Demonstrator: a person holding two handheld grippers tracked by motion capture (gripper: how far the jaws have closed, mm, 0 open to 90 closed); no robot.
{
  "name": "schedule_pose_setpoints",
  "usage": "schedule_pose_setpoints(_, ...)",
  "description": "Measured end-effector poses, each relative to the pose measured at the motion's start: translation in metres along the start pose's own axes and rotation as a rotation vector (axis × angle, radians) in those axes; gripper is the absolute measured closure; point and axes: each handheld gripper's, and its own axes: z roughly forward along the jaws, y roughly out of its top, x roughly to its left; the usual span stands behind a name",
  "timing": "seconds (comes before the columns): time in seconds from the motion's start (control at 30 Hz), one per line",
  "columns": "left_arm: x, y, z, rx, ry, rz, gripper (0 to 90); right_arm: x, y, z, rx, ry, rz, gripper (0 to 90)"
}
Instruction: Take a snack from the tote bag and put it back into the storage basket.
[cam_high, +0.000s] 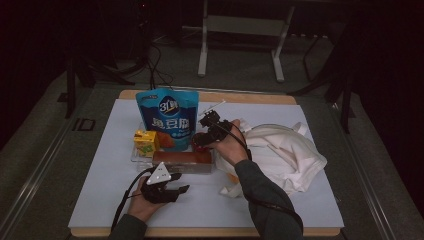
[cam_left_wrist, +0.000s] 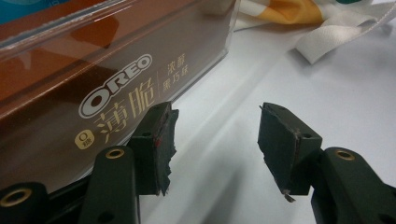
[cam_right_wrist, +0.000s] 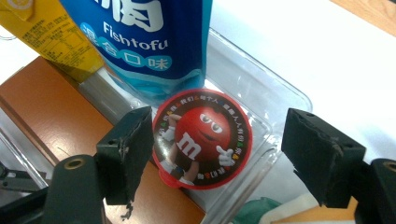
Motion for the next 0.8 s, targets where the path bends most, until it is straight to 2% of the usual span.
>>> schedule_pose_setpoints(0.8,0.0,0.0,0.0,0.002,0.001,-0.002,45.4,-0.012,-0.01,-0.017,-0.007,0.01,-0.005,25.3)
